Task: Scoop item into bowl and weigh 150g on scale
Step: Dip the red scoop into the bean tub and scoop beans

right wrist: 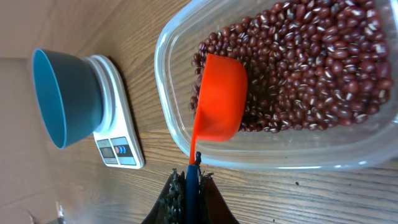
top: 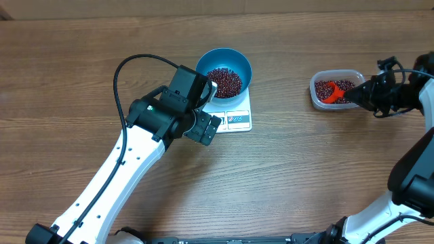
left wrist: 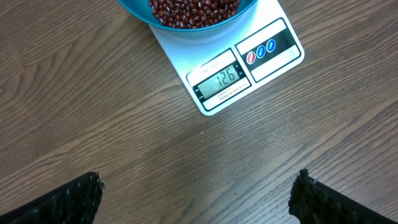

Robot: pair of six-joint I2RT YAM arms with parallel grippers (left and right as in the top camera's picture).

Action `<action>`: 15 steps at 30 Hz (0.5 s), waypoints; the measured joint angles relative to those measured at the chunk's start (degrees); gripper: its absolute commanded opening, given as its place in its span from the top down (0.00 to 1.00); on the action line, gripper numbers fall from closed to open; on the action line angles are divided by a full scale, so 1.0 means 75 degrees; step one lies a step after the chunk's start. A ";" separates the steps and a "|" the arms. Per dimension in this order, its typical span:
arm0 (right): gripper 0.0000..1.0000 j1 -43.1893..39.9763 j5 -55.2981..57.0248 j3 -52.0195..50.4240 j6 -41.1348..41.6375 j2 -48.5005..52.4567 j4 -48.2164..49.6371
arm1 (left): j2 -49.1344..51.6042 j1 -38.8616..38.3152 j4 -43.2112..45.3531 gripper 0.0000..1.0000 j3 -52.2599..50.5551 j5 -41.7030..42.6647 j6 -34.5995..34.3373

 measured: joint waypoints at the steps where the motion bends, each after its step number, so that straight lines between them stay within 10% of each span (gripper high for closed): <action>1: 0.96 -0.0061 -0.0047 0.0000 0.0000 0.0000 -0.0006 | 0.0000 0.0000 0.0000 0.00 0.0000 0.0000 0.0000; 15: 0.96 -0.0688 -0.0868 0.0000 -0.0644 0.0006 -0.0458 | 0.0000 0.0000 0.0003 0.00 0.0000 0.0000 0.0000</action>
